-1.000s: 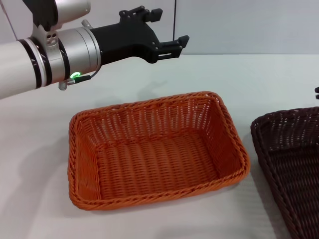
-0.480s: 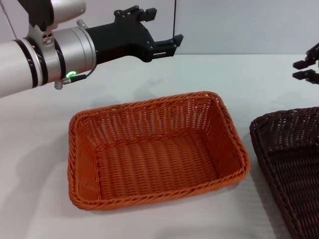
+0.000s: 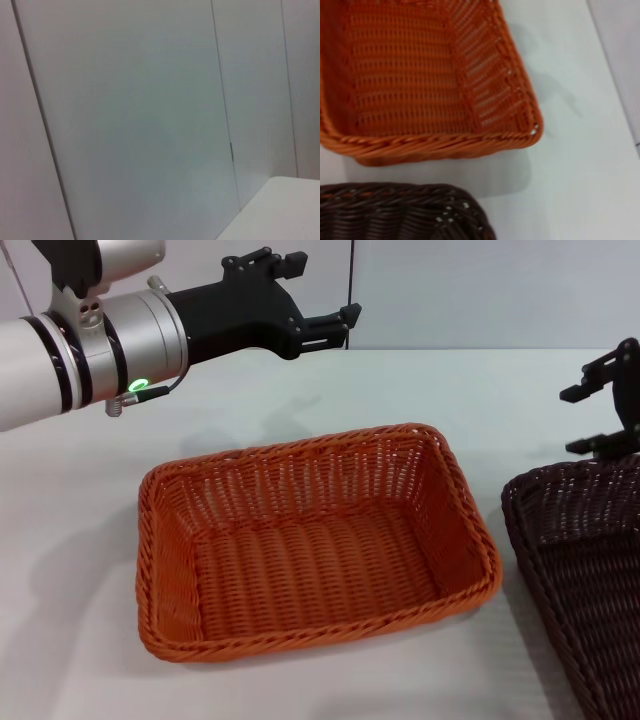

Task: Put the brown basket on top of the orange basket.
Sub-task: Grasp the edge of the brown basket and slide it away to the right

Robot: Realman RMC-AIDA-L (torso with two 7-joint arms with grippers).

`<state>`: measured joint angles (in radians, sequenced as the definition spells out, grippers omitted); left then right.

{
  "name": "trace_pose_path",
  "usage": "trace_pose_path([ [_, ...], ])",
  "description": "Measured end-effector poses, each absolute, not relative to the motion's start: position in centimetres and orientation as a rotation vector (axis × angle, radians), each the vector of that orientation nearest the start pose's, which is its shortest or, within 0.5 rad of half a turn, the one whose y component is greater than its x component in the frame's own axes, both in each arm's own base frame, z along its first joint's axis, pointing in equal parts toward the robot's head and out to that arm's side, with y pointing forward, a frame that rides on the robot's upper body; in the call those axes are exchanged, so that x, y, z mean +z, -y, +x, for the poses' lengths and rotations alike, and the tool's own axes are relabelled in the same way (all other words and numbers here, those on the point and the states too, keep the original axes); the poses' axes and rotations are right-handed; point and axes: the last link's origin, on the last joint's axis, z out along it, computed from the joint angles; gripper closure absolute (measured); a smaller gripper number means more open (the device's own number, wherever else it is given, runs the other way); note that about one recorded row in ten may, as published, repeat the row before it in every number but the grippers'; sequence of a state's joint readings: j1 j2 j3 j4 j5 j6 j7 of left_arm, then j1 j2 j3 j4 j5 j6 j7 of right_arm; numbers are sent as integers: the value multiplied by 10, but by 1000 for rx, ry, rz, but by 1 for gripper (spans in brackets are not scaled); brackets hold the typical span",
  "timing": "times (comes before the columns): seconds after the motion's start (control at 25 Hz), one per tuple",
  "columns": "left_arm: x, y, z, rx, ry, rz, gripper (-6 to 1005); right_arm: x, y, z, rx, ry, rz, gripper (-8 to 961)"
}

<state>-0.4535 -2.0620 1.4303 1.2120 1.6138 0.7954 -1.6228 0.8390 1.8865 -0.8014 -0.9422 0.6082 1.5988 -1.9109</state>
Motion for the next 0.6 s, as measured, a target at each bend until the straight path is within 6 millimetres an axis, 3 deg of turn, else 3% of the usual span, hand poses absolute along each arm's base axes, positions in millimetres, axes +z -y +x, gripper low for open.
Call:
trace_pose_path([
  [0.24, 14, -405, -137, -622, 248, -2366, 152, 98, -416, 213, -427, 332, -2863, 292],
  [0.6, 10, -411, -135, -632, 273, -2378, 152, 83, -415, 230, -499, 283, -2906, 294],
])
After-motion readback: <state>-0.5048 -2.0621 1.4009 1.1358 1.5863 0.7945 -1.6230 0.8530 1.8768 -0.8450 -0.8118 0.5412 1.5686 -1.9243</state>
